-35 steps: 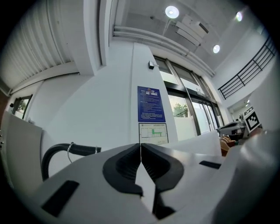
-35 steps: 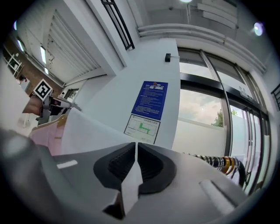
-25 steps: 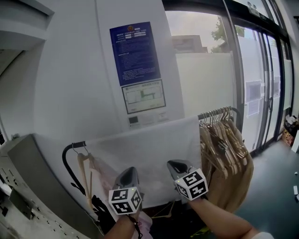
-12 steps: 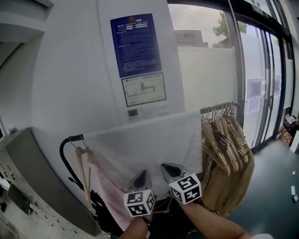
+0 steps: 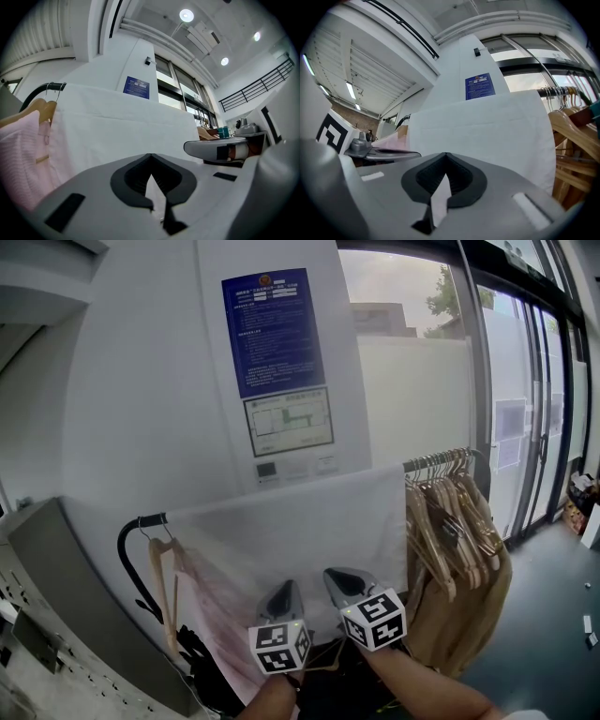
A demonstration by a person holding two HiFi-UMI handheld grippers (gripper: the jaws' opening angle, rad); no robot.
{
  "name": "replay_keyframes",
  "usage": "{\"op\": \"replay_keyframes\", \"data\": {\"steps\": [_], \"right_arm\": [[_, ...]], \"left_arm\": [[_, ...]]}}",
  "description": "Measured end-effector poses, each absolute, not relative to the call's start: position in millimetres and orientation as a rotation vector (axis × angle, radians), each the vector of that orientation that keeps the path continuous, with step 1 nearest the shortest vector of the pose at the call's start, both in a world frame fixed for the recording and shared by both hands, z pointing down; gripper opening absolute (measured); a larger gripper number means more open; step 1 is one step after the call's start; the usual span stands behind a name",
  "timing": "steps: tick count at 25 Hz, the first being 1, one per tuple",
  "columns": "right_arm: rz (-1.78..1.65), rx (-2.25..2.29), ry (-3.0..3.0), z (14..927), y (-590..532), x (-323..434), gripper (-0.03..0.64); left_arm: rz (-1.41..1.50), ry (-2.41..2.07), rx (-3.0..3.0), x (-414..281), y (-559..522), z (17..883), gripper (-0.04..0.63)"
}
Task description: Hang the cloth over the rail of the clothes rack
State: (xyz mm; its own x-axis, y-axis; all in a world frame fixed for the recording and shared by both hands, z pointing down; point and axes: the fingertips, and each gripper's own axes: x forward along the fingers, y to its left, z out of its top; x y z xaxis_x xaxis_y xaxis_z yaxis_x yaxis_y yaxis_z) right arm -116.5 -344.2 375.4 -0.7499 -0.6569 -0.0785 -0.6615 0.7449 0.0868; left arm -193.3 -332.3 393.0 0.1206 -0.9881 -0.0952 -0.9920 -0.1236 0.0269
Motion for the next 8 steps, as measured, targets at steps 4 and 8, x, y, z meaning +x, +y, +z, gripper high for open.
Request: {"op": "replay_keyframes", "data": {"steps": [4, 8], "right_arm": [[0.171, -1.097, 2.893, 375.1, -346.3, -117.5, 0.0], [0.168, -1.097, 2.888, 369.3, -348.7, -120.1, 0.0]], "left_arm": [[0.132, 2.043, -2.324, -193.9, -335.4, 392.9, 0.008], [0.132, 2.041, -2.322, -198.2, -337.6, 387.9, 0.006]]}}
